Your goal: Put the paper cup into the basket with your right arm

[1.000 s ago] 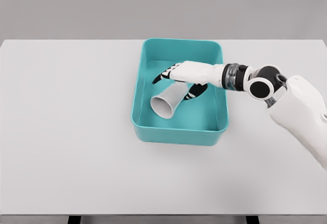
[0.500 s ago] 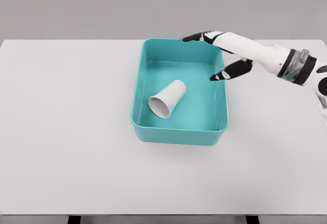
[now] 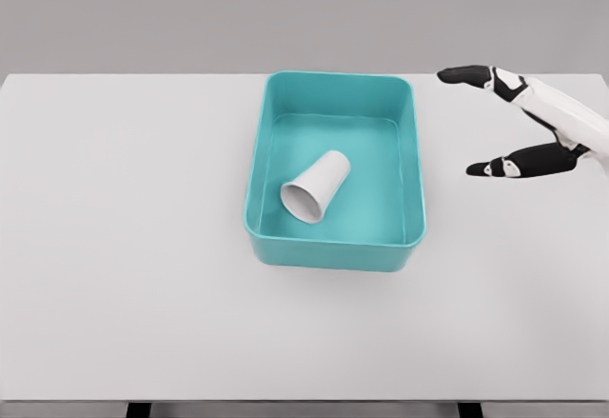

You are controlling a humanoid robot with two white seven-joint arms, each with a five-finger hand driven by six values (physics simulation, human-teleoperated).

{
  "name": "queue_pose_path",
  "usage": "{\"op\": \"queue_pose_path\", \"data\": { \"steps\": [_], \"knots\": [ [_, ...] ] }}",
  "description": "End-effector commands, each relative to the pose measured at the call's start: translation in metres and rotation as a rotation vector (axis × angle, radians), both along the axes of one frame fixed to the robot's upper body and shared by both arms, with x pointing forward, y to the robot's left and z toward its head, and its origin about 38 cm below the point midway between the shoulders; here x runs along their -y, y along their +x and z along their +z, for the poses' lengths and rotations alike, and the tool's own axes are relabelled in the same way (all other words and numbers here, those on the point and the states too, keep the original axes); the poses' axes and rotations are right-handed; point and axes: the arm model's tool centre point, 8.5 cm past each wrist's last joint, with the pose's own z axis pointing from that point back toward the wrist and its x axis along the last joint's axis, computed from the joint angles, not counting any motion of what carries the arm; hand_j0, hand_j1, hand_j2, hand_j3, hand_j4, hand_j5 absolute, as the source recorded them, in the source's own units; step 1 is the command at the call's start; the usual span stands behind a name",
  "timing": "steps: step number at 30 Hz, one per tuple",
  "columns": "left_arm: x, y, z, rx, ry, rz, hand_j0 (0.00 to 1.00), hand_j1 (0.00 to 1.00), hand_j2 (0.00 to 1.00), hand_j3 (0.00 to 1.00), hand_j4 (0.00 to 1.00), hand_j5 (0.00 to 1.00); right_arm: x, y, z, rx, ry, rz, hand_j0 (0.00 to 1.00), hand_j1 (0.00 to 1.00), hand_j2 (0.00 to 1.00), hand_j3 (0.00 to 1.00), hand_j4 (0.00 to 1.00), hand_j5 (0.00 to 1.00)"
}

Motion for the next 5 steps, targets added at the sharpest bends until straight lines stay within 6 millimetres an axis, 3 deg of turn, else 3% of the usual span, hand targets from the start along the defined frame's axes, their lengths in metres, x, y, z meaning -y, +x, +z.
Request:
{"op": "queue_pose_path", "data": {
  "steps": [1,5],
  "knots": [
    [0.0000,-0.0002,0.0000,-0.001,-0.001,0.000,1.00,1.00,1.00,1.00,1.00,1.00,0.0013,-0.0003,0.0020,0.004,0.008,0.000,0.98,0.98,0.98,0.98,0.98,0.98],
    [0.0000,-0.0002,0.0000,-0.001,-0.001,0.002,1.00,1.00,1.00,1.00,1.00,1.00,0.0024,0.0003,-0.0001,-0.003,0.008,-0.004,0.99,0.99,0.99,0.99,0.99,0.99]
  ]
}}
